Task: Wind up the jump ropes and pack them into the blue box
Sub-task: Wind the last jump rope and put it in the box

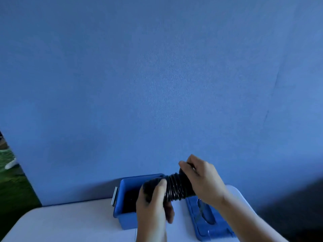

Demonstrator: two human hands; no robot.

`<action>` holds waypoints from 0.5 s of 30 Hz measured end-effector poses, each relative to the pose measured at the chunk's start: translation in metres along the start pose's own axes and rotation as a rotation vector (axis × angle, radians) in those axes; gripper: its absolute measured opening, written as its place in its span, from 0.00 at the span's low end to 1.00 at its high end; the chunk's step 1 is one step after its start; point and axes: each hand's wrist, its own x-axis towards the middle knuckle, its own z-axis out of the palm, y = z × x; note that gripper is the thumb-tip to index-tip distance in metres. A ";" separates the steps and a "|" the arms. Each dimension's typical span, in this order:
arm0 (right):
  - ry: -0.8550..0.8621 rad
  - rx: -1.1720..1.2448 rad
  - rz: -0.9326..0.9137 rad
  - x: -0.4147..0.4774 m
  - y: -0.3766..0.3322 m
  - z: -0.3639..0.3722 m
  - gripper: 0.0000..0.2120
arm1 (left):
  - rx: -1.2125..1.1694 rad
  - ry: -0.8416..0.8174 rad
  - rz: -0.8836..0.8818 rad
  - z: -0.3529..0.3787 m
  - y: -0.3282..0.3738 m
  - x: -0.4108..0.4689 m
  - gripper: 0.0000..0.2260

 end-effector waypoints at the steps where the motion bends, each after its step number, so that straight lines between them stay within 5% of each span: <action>1: 0.016 -0.042 -0.002 -0.001 0.001 0.000 0.18 | 0.034 0.001 0.021 0.000 -0.002 0.000 0.07; 4: 0.004 -0.140 0.029 -0.002 0.007 -0.002 0.18 | 0.372 -0.069 0.362 -0.016 -0.006 0.009 0.16; 6: -0.001 -0.168 0.050 -0.001 0.009 -0.003 0.18 | 0.932 -0.242 0.811 -0.030 -0.001 0.022 0.22; 8: -0.001 -0.172 0.059 -0.002 0.008 -0.004 0.18 | 1.375 -0.417 1.056 -0.035 0.007 0.040 0.28; 15: -0.153 -0.332 0.070 0.005 0.006 -0.014 0.19 | 1.735 -0.711 1.044 -0.022 0.023 0.044 0.25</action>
